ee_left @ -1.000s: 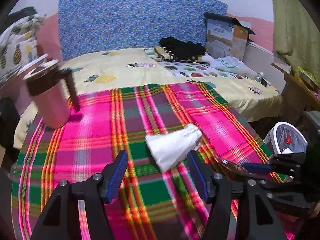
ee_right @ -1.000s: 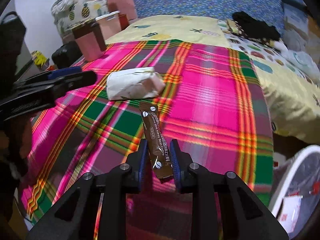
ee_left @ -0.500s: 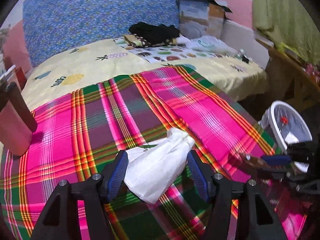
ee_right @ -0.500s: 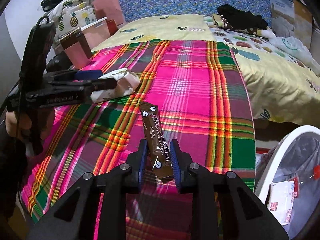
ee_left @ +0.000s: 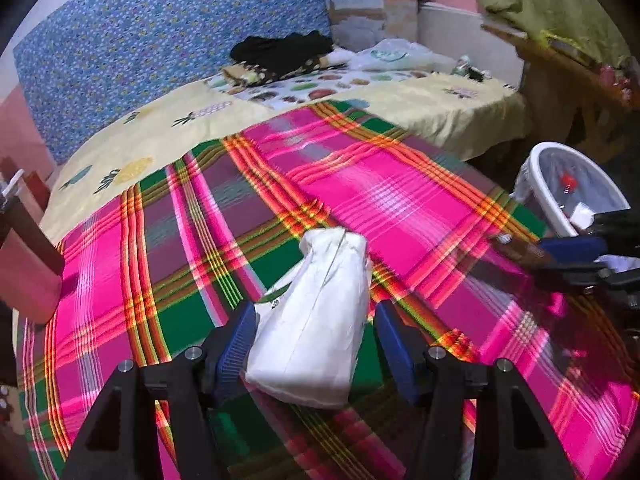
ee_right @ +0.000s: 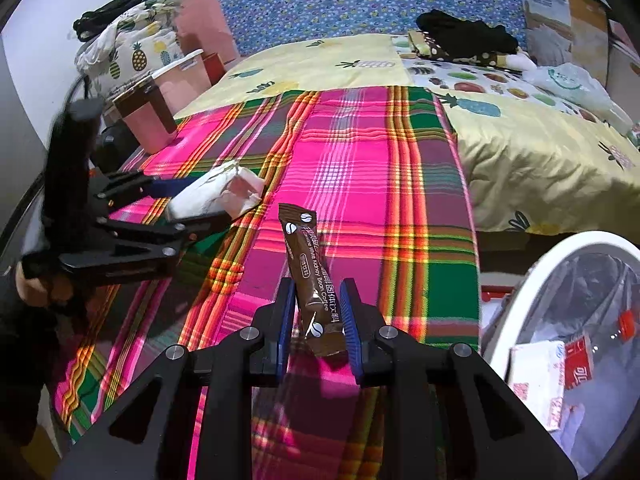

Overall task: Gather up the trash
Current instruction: 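Grasp the brown coffee packet with the right tool while the left grasps the white paper bundle, then carry the coffee packet and paper bundle over the bin with both tools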

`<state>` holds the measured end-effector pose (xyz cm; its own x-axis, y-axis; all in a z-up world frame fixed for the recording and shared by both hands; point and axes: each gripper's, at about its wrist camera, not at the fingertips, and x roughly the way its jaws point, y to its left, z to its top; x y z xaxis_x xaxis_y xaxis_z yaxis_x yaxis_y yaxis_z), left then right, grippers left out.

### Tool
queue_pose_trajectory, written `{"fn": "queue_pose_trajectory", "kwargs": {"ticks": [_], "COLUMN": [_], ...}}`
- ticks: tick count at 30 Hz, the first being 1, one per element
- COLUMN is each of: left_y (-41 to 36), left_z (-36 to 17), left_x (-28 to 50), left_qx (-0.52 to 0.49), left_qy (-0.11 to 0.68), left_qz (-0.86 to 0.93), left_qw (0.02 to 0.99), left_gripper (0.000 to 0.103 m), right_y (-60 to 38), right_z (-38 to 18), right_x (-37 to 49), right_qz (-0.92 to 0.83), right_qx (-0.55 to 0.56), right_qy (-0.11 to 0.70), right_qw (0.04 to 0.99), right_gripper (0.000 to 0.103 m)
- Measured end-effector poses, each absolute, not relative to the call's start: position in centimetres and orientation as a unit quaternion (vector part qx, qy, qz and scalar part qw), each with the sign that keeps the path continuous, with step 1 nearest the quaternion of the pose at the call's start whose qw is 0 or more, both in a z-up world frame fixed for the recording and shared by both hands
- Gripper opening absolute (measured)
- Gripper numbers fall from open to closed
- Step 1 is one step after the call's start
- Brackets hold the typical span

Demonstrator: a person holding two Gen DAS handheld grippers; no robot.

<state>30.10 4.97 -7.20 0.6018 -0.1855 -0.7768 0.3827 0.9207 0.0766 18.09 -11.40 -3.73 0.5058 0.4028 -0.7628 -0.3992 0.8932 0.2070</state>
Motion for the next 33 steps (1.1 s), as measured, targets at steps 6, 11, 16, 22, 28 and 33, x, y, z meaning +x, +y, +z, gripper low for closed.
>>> {"fn": "queue_pose_trajectory", "kwargs": {"ticks": [6, 11, 16, 22, 28, 33], "left_y": [4.0, 3.8, 3.1, 1.7, 0.4, -0.5], "left_z": [-7.0, -5.9, -4.6, -3.3, -2.4, -1.8], "left_x": [28.6, 26.3, 23.2, 19.6, 17.2, 15.8], "left_qx": [0.124, 0.077, 0.033, -0.011, -0.043, -0.050], "left_qy": [0.418, 0.426, 0.420, 0.407, 0.395, 0.386], "left_qz": [-0.105, -0.076, -0.059, -0.053, -0.055, -0.055], "left_qw": [0.894, 0.898, 0.905, 0.912, 0.916, 0.919], "left_gripper": [0.040, 0.031, 0.028, 0.027, 0.027, 0.027], "right_y": [-12.1, -12.6, -13.5, -14.6, -15.8, -16.6], "right_z": [-3.2, -2.6, -2.0, -1.1, -0.6, -0.4], "right_x": [17.5, 16.5, 15.4, 14.1, 13.0, 12.4], "right_qz": [0.227, 0.228, 0.224, 0.216, 0.206, 0.198], "right_qx": [0.009, 0.014, 0.018, 0.021, 0.026, 0.031], "right_qy": [0.432, 0.423, 0.413, 0.402, 0.393, 0.389], "right_qw": [0.873, 0.877, 0.882, 0.890, 0.896, 0.899], "right_gripper": [0.024, 0.024, 0.024, 0.024, 0.024, 0.024]}}
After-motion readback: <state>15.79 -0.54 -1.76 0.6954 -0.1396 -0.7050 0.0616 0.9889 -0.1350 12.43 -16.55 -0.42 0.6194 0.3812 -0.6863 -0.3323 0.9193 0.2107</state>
